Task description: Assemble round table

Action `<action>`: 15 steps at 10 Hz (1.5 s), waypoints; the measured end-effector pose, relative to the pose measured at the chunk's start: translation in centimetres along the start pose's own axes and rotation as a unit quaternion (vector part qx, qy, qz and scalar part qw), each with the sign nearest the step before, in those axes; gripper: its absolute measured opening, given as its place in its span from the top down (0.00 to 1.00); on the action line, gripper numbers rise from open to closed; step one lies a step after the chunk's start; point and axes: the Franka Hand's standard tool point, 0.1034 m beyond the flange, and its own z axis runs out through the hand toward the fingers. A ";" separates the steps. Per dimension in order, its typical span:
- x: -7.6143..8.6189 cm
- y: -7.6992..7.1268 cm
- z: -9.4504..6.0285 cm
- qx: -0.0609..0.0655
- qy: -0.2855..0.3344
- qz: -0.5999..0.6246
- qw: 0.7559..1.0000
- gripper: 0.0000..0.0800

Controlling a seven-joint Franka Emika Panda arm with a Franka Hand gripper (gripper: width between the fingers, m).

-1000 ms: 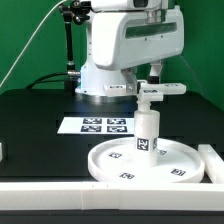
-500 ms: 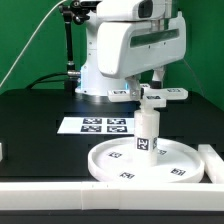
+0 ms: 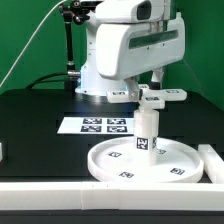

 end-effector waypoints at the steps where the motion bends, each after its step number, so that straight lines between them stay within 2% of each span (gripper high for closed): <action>1: -0.1 -0.1 0.4 0.003 -0.003 0.000 1.000 0.44; 13: -0.2 0.0 0.7 0.004 -0.004 0.002 1.000 0.44; 15: -0.3 0.1 0.8 0.006 -0.002 0.046 0.999 0.44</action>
Offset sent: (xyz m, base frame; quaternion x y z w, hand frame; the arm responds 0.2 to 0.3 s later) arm 0.0044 0.0083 -0.0081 0.0029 0.0051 0.0021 1.0000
